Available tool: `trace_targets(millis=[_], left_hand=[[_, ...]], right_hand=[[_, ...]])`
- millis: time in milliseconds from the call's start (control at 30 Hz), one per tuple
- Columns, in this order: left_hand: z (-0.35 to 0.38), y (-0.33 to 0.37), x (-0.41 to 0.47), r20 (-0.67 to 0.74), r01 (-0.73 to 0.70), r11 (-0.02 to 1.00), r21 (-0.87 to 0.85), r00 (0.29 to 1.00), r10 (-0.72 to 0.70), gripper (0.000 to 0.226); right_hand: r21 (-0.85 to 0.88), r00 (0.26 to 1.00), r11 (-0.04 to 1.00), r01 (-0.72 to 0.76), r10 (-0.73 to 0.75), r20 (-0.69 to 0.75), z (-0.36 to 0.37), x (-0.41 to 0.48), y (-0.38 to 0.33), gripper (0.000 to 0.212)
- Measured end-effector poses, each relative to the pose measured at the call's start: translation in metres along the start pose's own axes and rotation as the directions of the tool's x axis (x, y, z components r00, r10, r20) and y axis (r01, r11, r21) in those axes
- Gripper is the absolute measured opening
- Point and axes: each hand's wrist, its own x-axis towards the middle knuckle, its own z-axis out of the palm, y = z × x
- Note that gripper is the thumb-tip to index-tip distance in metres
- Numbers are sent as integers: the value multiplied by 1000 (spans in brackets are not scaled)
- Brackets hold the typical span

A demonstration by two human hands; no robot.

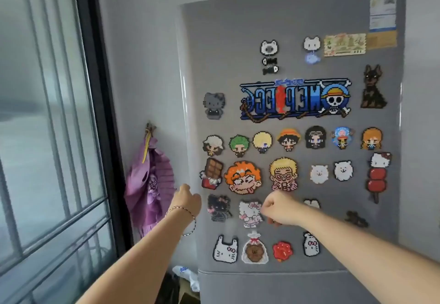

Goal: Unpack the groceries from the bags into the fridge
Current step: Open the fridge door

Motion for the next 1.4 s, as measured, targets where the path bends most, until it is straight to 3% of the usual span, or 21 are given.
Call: trace_targets(millis=[233,433,600,800,900,1033,1200,1300,1400], left_hand=[[13,6,56,12,-61,971,-230,998,66,39],[14,-1,58,47,-21,925,-379,998,42,30],[16,4,34,-26,-19,949,-315,1000,11,46],[2,-1,-52,-122,-15,986,-165,993,-5,50],[-9,2,-112,-136,-87,979,-186,989,62,58],[-12,17,-206,-147,-177,972,-157,977,154,44],[-7,58,-300,-130,-286,954,-90,953,273,28],[-7,70,-338,20,-379,884,-275,916,400,20],[-9,83,-374,75,-443,831,-336,867,492,27]], right_hand=[[-59,990,992,-115,109,-93,12,18,-7,28],[-61,976,986,-154,142,-166,10,-7,-9,29],[-114,964,986,-120,89,-250,8,-40,2,17],[-183,945,981,63,-118,-306,-5,-96,2,24],[-152,899,962,227,-267,-348,-12,-140,2,24],[-153,791,887,435,-458,-406,-16,-195,9,28],[-291,494,801,524,-563,-662,-24,-264,2,46],[-282,496,821,497,-535,-684,-31,-302,0,55],[-317,497,848,426,-511,-701,-47,-334,5,61]])
